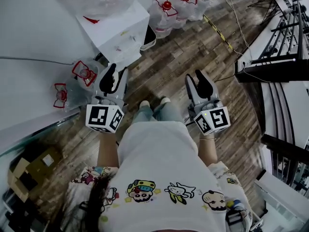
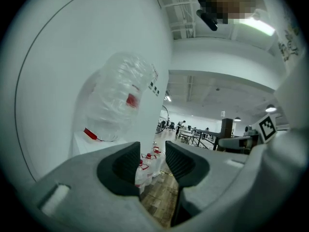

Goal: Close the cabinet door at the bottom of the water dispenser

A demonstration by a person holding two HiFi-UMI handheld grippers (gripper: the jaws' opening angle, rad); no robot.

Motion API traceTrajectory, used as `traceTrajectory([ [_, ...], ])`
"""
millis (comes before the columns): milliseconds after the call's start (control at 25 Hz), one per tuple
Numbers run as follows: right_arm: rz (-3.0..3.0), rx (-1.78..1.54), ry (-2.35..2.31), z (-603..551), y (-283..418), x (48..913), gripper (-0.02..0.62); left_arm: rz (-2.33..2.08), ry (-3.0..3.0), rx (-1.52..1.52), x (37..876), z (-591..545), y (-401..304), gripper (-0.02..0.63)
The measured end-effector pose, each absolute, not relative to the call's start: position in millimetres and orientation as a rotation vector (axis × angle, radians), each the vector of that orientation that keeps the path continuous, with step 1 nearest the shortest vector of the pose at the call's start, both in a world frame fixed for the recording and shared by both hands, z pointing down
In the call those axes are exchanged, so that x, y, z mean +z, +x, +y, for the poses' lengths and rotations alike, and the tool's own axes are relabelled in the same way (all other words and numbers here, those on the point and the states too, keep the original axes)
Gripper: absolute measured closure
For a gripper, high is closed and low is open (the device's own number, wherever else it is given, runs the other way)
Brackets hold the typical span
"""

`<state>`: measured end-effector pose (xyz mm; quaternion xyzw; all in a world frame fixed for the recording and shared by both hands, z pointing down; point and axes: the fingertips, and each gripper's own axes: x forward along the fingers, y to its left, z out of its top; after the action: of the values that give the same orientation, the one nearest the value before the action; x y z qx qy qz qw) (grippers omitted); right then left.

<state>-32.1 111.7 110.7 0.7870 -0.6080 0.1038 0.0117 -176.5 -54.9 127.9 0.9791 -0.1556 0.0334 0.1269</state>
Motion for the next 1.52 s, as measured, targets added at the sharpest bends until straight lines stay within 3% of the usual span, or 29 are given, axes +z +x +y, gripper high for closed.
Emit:
traceTrajectory([
  [480,-2.218,0.278,2.204,58.1,-7.8,108.0,0.454,-0.838,2.818,0.078,116.6,-69.1,-192.6,0.448],
  [1040,-2.706,0.303,1.491,-23.3,68.7,104.3,0.454,-1.521,2.551,0.037,102.7,-64.0,-141.5,0.448],
  [1520,-2.863,0.382,0.859,-24.5,33.7,140.1,0.454,-1.951,2.113,0.077,149.5,34.7,-167.9,0.448],
])
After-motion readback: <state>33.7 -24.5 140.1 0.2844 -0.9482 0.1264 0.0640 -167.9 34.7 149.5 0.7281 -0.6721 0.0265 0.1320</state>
